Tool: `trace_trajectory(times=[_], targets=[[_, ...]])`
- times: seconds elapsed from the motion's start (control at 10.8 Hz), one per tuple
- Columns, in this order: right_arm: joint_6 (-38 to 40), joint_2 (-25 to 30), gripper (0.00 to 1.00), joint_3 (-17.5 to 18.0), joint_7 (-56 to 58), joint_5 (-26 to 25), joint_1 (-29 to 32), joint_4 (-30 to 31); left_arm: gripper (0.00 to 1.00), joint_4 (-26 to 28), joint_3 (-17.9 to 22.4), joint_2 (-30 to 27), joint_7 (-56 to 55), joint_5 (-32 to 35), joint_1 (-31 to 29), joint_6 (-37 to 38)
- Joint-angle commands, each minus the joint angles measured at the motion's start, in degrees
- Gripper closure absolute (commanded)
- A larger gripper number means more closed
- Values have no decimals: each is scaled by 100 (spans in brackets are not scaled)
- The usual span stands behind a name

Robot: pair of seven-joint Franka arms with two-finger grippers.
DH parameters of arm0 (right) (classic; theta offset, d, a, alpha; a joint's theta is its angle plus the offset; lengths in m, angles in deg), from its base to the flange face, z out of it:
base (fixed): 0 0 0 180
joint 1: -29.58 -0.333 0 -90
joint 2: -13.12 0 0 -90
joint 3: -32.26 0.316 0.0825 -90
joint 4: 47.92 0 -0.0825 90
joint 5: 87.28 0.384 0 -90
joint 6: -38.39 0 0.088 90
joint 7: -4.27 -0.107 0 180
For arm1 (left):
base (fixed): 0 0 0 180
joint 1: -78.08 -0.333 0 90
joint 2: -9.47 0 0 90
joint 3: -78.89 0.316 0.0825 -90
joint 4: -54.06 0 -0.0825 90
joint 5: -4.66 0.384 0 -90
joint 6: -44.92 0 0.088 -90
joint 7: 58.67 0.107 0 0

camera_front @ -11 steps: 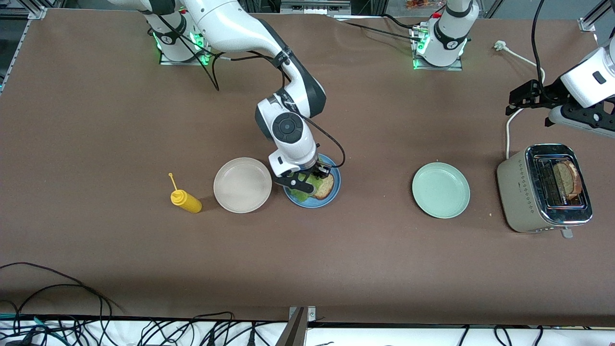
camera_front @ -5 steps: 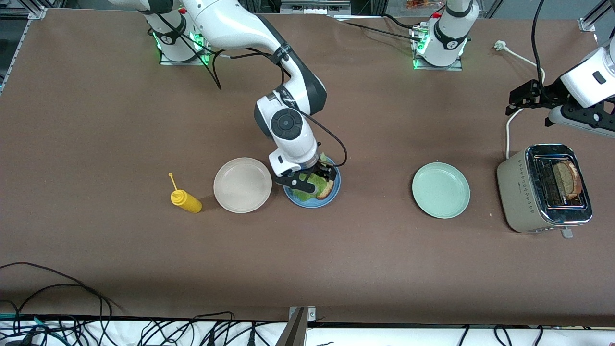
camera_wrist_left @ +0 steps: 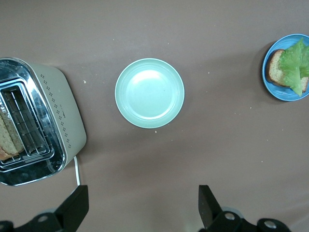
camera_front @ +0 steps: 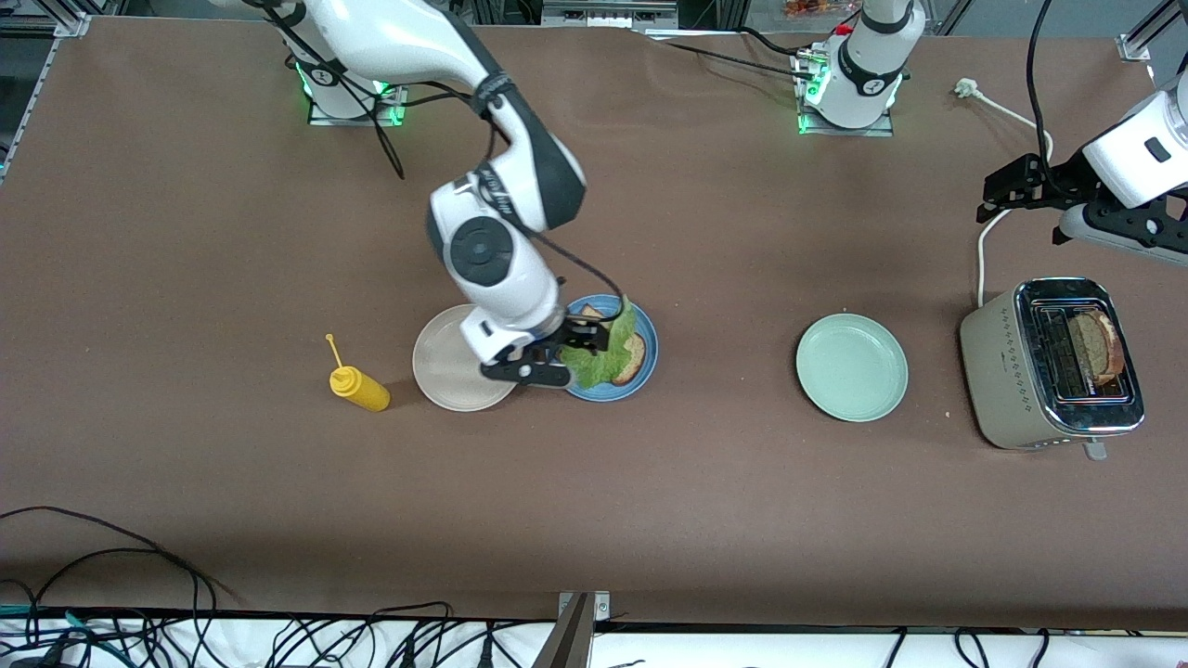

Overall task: Make sandwich in blue plate with both arms
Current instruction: 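Move the right gripper to the yellow squeeze bottle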

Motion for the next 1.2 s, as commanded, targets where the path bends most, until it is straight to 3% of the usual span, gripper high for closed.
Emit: trace_trajectory(times=[0.0, 0.28, 0.46, 0.74, 1.11], targets=[[4, 1252, 0, 76, 1730, -102, 582, 1437, 0, -163, -26, 62, -43, 37, -11, 112], [56, 1728, 0, 102, 3376, -111, 1119, 2096, 0, -163, -8, 62, -43, 37, -20, 112], [47, 2009, 0, 181, 4681, -399, 1487, 2562, 0, -163, 1, 62, -43, 37, -20, 112], [65, 2430, 0, 181, 6383, -471, 1709, 3116, 0, -163, 1, 62, -43, 37, -20, 112], [575, 2932, 0, 172, 8655, -471, 2199, 3267, 0, -163, 1, 62, -43, 37, -20, 112]])
